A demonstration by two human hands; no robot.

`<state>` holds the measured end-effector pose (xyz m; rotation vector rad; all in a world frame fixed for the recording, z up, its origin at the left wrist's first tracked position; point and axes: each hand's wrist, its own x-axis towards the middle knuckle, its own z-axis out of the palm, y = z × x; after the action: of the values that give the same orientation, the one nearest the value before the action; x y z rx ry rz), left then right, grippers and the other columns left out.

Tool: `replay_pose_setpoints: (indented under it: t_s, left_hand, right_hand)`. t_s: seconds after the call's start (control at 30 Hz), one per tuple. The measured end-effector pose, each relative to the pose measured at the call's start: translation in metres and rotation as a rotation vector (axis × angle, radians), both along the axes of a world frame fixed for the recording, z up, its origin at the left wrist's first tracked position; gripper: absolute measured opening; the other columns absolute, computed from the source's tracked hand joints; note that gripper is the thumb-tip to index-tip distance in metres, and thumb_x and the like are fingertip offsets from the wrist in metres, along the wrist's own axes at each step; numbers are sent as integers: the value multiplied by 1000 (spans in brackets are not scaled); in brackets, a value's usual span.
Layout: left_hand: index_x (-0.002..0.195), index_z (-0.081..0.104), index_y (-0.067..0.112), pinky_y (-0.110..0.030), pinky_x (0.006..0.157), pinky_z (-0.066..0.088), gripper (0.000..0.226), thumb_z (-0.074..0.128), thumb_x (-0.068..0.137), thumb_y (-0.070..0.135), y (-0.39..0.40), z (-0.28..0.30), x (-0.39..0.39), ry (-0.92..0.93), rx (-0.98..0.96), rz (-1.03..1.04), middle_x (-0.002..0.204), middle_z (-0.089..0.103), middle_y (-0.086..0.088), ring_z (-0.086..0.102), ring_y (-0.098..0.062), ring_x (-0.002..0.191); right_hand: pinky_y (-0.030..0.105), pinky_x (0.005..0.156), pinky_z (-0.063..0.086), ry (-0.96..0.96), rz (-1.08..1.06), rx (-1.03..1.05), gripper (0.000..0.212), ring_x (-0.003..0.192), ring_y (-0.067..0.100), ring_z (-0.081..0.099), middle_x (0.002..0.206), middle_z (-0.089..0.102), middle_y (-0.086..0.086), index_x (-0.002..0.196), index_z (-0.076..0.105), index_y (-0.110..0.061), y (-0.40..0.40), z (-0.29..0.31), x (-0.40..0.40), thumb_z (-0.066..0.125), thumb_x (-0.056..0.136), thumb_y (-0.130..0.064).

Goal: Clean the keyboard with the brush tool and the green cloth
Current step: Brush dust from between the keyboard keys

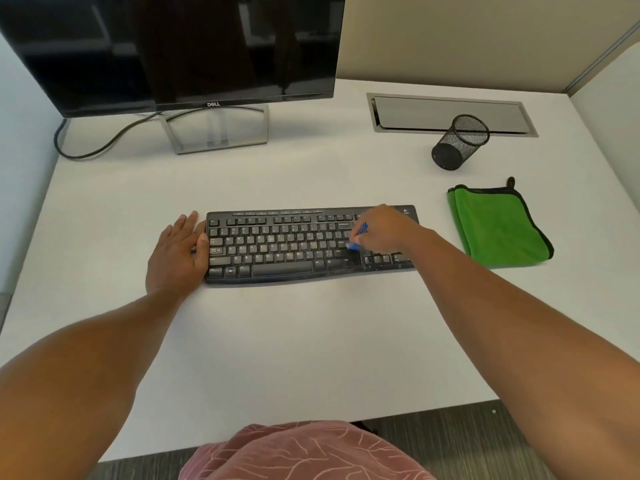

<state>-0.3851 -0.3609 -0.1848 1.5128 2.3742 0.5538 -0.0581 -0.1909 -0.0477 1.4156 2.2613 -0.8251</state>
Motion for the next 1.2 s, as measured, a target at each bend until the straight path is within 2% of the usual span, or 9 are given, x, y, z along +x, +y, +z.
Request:
replay_pose_setpoints:
  t_s: [0.13,0.23,0.33,0.5,0.6,0.77,1.0,1.1,1.2]
  left_hand:
    - [150,48,27,-25,123,9,59,21,101,44,0,-1,-1,5,-4,-5,161,35,7,23,-11,152]
    - [150,48,27,-27,124,10,59,20,101,44,0,0,-1,10,-7,-11,161,35,7,22,-11,152]
    - [150,47,26,-28,124,11,59,21,101,44,0,0,-1,3,-11,-11,162,35,6,22,-11,152]
    - [151,47,26,-28,124,11,59,21,101,44,0,0,-2,4,-3,-17,161,35,6,22,-12,152]
    - [151,47,26,-29,124,11,59,21,101,45,0,-2,-2,-2,-3,-22,162,35,6,22,-12,152]
    - [151,46,26,-28,124,10,59,20,101,45,0,-2,-3,2,-11,-20,162,34,7,21,-11,152]
    - [151,47,25,-30,125,12,61,19,100,45,1,-1,-3,12,-19,-17,162,34,6,22,-12,152]
    - [151,47,25,-30,125,12,62,18,100,46,1,-1,-2,8,-21,-14,162,34,7,22,-11,152]
    - [151,47,26,-30,125,12,62,18,100,46,1,-1,-2,12,-24,-16,162,34,7,22,-12,152]
  right_hand:
    - [22,62,47,-60,51,-200,13,65,9,64,80,71,-5,88,74,-22,-4,10,3,62,91,-17]
    - [18,52,40,104,-126,-49,15,61,7,54,85,67,-6,93,75,-17,3,6,3,60,92,-15]
    - [19,56,41,153,-146,88,19,71,7,57,99,68,-5,97,77,-19,1,-2,1,59,92,-16]
    - [23,62,46,-17,-45,-215,11,66,11,60,73,71,0,91,75,-17,4,14,2,64,90,-17]
    - [29,72,52,71,-121,8,14,83,17,62,98,71,4,92,75,-15,24,13,0,62,89,-12]
    - [32,82,54,112,-199,212,19,94,21,63,107,68,-1,97,75,-19,31,2,-13,58,90,-13]
    - [24,65,52,-260,29,-246,14,74,13,68,77,69,-2,95,75,-9,25,15,-11,63,89,-6]
    - [23,60,48,-158,-35,-173,16,71,13,65,76,71,0,95,76,-14,31,19,-11,63,87,-10]
    - [32,74,55,10,-94,47,19,86,18,65,95,72,2,96,77,-14,36,9,-13,60,88,-11]
